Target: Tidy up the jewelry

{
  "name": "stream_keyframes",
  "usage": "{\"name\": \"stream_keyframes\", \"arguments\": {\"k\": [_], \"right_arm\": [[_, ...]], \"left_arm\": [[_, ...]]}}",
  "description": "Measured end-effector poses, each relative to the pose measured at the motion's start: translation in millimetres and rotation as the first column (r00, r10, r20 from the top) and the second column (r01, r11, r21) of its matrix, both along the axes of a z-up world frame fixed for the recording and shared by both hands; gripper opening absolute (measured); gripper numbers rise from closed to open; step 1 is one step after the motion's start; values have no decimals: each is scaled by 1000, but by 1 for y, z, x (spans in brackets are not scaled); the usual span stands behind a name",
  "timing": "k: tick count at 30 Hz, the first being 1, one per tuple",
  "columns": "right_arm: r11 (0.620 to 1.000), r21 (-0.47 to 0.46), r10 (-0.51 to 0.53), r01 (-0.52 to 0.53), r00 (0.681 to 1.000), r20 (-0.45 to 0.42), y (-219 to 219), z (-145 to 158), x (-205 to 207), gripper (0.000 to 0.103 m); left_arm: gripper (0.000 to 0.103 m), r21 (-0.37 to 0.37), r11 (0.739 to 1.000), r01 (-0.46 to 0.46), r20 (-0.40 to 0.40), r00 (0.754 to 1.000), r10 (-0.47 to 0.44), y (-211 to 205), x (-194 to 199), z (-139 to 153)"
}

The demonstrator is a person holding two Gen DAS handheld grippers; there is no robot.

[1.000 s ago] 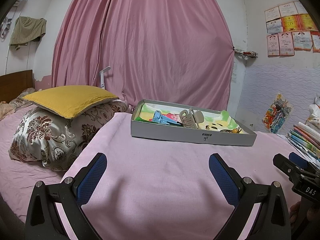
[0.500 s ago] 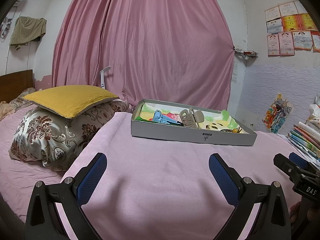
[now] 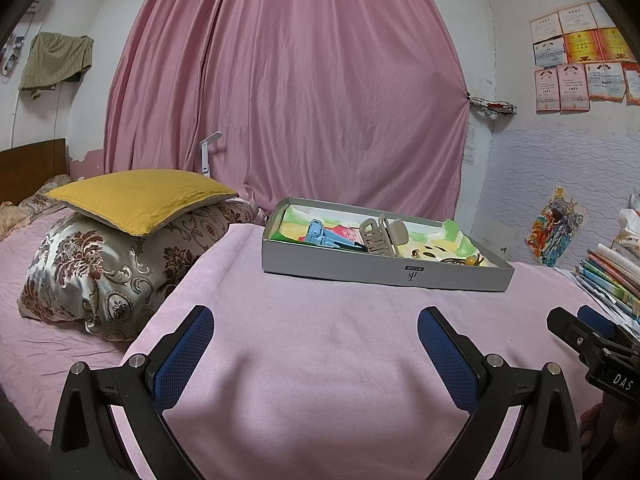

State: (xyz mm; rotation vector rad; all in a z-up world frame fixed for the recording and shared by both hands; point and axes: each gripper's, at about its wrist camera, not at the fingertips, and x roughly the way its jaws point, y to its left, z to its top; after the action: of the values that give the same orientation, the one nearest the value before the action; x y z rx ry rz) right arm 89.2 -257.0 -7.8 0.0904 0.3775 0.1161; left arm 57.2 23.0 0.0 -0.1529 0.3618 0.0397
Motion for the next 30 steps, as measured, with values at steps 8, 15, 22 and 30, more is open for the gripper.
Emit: {"name": "stream_keyframes", "arguments": {"k": [8, 15, 22, 30], "right_arm": [[1000, 1, 0, 0, 1000, 0, 0, 0, 0, 101], [1000, 2, 0, 0, 1000, -1, 0, 0, 0, 101], [1000, 1, 0, 0, 1000, -1, 2, -1, 0, 101], [1000, 2, 0, 0, 1000, -2, 1, -1, 0, 101]], "left_arm": [[102, -1, 1000, 0, 0, 1000, 0, 0, 0, 0], [102, 0, 1000, 0, -1, 1000, 0, 0, 0, 0], [102, -1, 1000, 1, -1, 1000, -1, 0, 0, 1], [102, 0, 1000, 0, -1, 1000, 0, 0, 0, 1]]}}
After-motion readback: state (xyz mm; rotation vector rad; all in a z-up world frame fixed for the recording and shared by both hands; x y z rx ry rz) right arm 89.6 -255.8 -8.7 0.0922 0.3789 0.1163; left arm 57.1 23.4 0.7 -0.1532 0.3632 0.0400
